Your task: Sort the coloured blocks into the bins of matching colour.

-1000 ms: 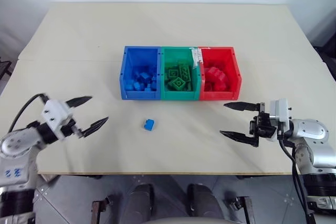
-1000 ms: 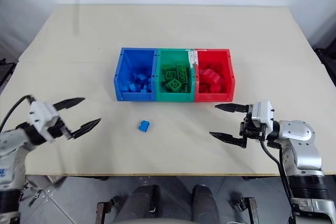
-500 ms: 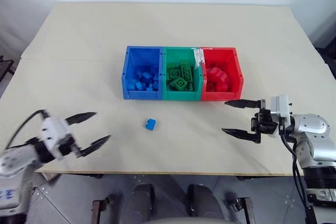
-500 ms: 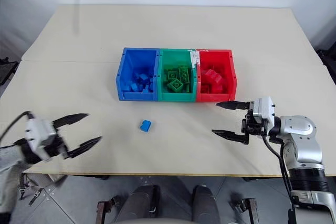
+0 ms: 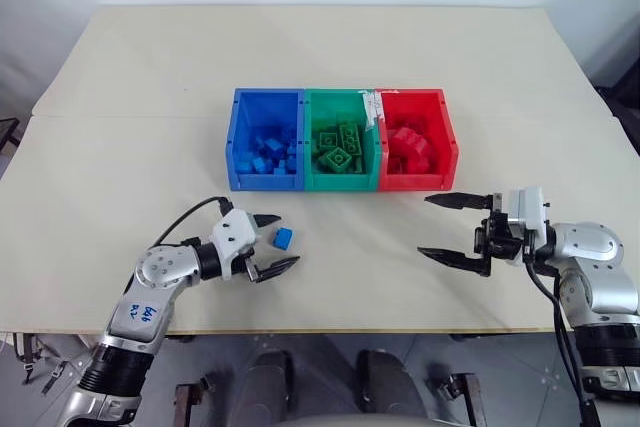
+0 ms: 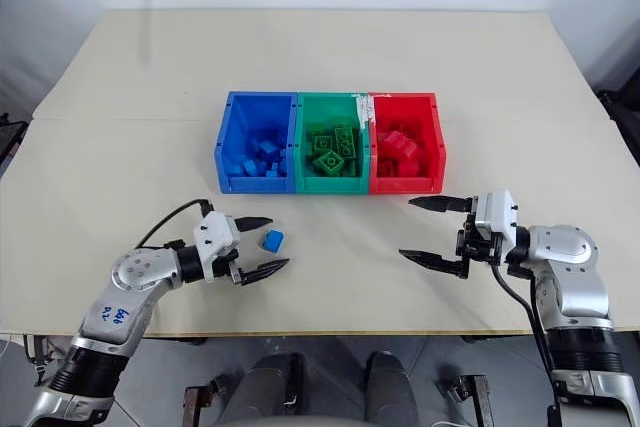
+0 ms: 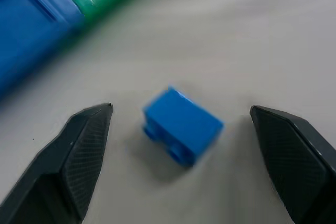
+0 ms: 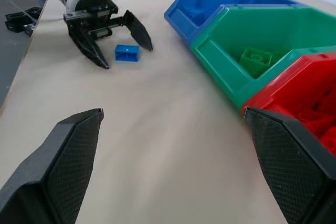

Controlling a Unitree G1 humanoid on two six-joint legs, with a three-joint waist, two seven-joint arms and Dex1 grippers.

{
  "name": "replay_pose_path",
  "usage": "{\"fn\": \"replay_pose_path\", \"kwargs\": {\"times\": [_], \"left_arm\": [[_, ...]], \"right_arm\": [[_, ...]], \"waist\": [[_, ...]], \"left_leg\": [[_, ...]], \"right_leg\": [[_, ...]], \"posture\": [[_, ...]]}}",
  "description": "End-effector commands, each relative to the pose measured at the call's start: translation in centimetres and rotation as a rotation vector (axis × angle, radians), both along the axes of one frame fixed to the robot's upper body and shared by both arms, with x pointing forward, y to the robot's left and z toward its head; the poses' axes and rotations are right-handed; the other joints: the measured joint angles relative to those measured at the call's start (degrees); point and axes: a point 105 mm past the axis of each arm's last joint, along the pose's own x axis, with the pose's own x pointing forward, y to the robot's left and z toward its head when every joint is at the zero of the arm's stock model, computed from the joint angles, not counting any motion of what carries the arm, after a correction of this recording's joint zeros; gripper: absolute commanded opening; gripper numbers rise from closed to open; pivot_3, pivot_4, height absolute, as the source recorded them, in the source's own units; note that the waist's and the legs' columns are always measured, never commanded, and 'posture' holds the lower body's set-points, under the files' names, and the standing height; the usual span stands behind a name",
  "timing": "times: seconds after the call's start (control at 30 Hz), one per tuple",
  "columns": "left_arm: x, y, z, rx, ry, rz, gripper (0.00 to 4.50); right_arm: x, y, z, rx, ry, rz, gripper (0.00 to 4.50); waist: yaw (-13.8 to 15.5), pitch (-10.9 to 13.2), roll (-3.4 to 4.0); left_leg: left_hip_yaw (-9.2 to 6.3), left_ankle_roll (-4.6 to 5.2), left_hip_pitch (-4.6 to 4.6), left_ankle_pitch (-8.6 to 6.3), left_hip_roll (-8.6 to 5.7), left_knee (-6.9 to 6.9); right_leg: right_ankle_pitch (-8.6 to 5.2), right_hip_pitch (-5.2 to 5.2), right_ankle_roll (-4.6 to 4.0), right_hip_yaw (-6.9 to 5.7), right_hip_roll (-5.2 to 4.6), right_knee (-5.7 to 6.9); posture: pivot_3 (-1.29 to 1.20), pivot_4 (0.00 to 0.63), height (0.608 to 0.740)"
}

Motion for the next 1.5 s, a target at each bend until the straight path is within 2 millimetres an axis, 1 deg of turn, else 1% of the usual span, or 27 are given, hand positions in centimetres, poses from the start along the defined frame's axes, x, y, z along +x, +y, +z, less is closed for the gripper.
{"fn": "replay_pose_path", "kwargs": {"times": [0.03, 0.2, 0.23, 0.33, 0.4, 0.43, 0.53, 0.63, 0.67, 0.77, 0.8, 0.87, 0.9, 1.03, 1.1, 1.23, 1.33, 1.43, 1.5], "left_arm": [[0.3, 0.4, 0.2, 0.012, -0.016, 0.014, 3.22], [0.5, -0.3, 1.2, -0.021, -0.073, -0.013, 1.65], [0.6, -0.3, 1.6, -0.041, -0.085, -0.013, 1.61], [1.2, 0.0, 3.6, -0.146, -0.142, 0.01, 1.61], [1.8, 0.4, 5.8, -0.224, -0.199, 0.035, 1.61], [2.2, 0.7, 6.6, -0.245, -0.216, 0.054, 1.61], [4.5, 1.2, 8.7, -0.208, -0.285, 0.116, 1.61], [7.7, 0.9, 10.7, -0.183, -0.317, 0.17, 1.61], [8.4, 0.7, 11.2, -0.185, -0.324, 0.175, 1.61], [10.1, 0.2, 11.8, -0.175, -0.336, 0.18, 1.61], [11.0, 0.4, 12.1, -0.167, -0.335, 0.208, 1.61], [12.1, 0.7, 12.5, -0.17, -0.328, 0.238, 2.35], [12.3, 0.7, 12.6, -0.173, -0.328, 0.238, 2.58], [11.5, 0.6, 12.3, -0.17, -0.303, 0.167, 3.84], [10.1, 1.5, 11.8, -0.155, -0.3, 0.115, 4.48], [6.4, 4.4, 11.0, -0.112, -0.306, 0.046, 4.48], [3.8, 6.3, 10.2, -0.072, -0.304, 0.035, 4.48], [1.6, 9.0, 9.7, -0.035, -0.283, 0.108, 4.48], [0.6, 10.5, 9.2, -0.012, -0.268, 0.159, 4.48]], "right_arm": [[-0.2, -0.4, 1.1, 0.006, -0.062, -0.018, 4.5], [-0.2, -0.5, 1.0, 0.006, -0.061, -0.033, 4.5], [-0.2, -0.5, 1.0, 0.007, -0.061, -0.034, 4.5], [-0.2, -0.5, 0.9, 0.006, -0.059, -0.035, 4.5], [-0.2, -0.6, 0.9, 0.003, -0.057, -0.039, 4.5], [-0.2, -0.6, 0.9, 0.003, -0.056, -0.041, 4.5], [-0.2, -0.7, 0.8, 0.002, -0.056, -0.047, 4.5], [-0.1, -0.7, 0.7, 0.006, -0.055, -0.057, 4.5], [-0.1, -0.7, 0.7, 0.006, -0.054, -0.057, 4.5], [0.0, -0.5, 0.7, 0.006, -0.057, -0.055, 4.5], [0.1, -0.4, 0.9, 0.009, -0.064, -0.056, 4.5], [0.2, -0.3, 1.1, 0.016, -0.073, -0.061, 4.5], [0.2, -0.3, 1.1, 0.016, -0.074, -0.062, 4.5], [-0.1, -0.4, 0.9, 0.019, -0.073, -0.075, 4.5], [-0.3, -0.5, 0.7, 0.02, -0.068, -0.084, 4.5], [-0.5, -0.7, 0.7, 0.021, -0.065, -0.096, 4.5], [-0.5, -1.0, 0.7, 0.02, -0.064, -0.098, 4.5], [-0.2, -1.1, 0.7, 0.019, -0.062, -0.096, 4.5], [0.0, -1.2, 0.8, 0.02, -0.062, -0.095, 4.5]], "waist": [[0.0, 0.0, 0.0], [0.1, 0.0, 0.0], [0.1, 0.0, 0.0], [0.1, 0.0, 0.0], [0.1, 0.0, 0.0], [0.1, 0.0, 0.0], [0.4, 0.0, 0.0], [0.8, 0.0, -0.01], [0.9, 0.0, -0.01], [1.2, 0.0, -0.01], [1.2, 0.0, -0.02], [1.2, 0.0, -0.04], [1.1, 0.0, -0.04], [1.1, 0.0, -0.04], [0.9, 0.0, -0.04], [-0.3, 0.0, -0.04], [-0.2, 0.0, -0.03], [-0.2, 0.0, -0.03], [0.0, 0.0, -0.03]], "left_leg": [[-0.01, 0.0, 0.0, 0.0, 0.0, 0.02], [-0.02, -0.01, 0.0, 0.01, 0.0, 0.03], [-0.02, -0.01, 0.0, 0.01, 0.0, 0.04], [-0.02, -0.01, 0.0, 0.01, 0.01, 0.03], [-0.03, -0.02, 0.0, 0.02, 0.02, 0.04], [-0.04, -0.03, -0.01, 0.02, 0.02, 0.05], [-0.05, -0.02, -0.01, 0.03, -0.01, 0.07], [-0.05, 0.0, -0.02, 0.05, -0.07, 0.1], [-0.04, 0.0, -0.01, 0.05, -0.09, 0.1], [-0.03, 0.01, -0.03, 0.06, -0.1, 0.09], [-0.03, 0.01, -0.03, 0.06, -0.1, 0.08], [-0.01, 0.01, -0.04, 0.06, -0.09, 0.07], [-0.01, 0.0, -0.06, 0.07, -0.09, 0.07], [-0.01, 0.0, -0.06, 0.06, -0.08, 0.02], [-0.01, 0.0, -0.07, 0.07, -0.08, 0.02], [-0.01, -0.01, -0.05, 0.07, -0.02, -0.08], [0.01, -0.02, -0.04, 0.07, 0.02, -0.04], [-0.01, -0.02, -0.02, 0.07, 0.02, 0.01], [-0.01, -0.01, -0.02, 0.06, 0.03, -0.03]], "right_leg": [[0.0, 0.0, 0.0, 0.0, 0.0, -0.01], [0.0, 0.01, 0.0, 0.0, 0.0, -0.18], [0.0, 0.0, 0.0, -0.01, 0.0, -0.19], [0.0, 0.0, 0.0, -0.02, 0.01, -0.2], [0.0, 0.0, 0.0, -0.02, 0.0, -0.19], [0.0, 0.01, 0.0, -0.04, 0.0, -0.19], [0.0, 0.02, 0.0, -0.05, 0.0, -0.18], [0.02, 0.03, 0.04, -0.05, -0.01, -0.18], [0.02, 0.04, 0.05, -0.04, -0.01, -0.17], [0.03, 0.03, 0.07, -0.05, 0.0, 0.03], [0.03, 0.02, 0.07, -0.05, 0.0, 0.02], [0.03, 0.0, 0.07, -0.06, 0.01, 0.01], [0.03, -0.02, 0.07, -0.07, 0.02, 0.02], [0.03, -0.02, 0.07, -0.08, 0.02, -0.02], [0.03, -0.02, 0.07, -0.08, 0.02, -0.02], [0.03, -0.03, 0.06, -0.08, 0.04, -0.05], [0.03, -0.03, 0.05, -0.07, 0.03, -0.03], [0.03, 0.0, 0.05, -0.04, 0.0, 0.0], [0.02, -0.01, 0.04, -0.04, 0.0, 0.0]], "posture": [[0.0, 0.15, 0.74], [0.0, 0.15, 0.74], [0.0, 0.15, 0.74], [0.0, 0.15, 0.74], [0.0, 0.15, 0.74], [0.0, 0.15, 0.74], [0.0, 0.15, 0.74], [0.0, 0.15, 0.74], [0.0, 0.15, 0.74], [0.0, 0.15, 0.74], [0.0, 0.15, 0.74], [0.0, 0.15, 0.74], [0.0, 0.15, 0.74], [0.0, 0.15, 0.74], [0.0, 0.15, 0.74], [0.0, 0.15, 0.74], [0.0, 0.15, 0.74], [0.0, 0.15, 0.74], [0.0, 0.15, 0.74]]}}
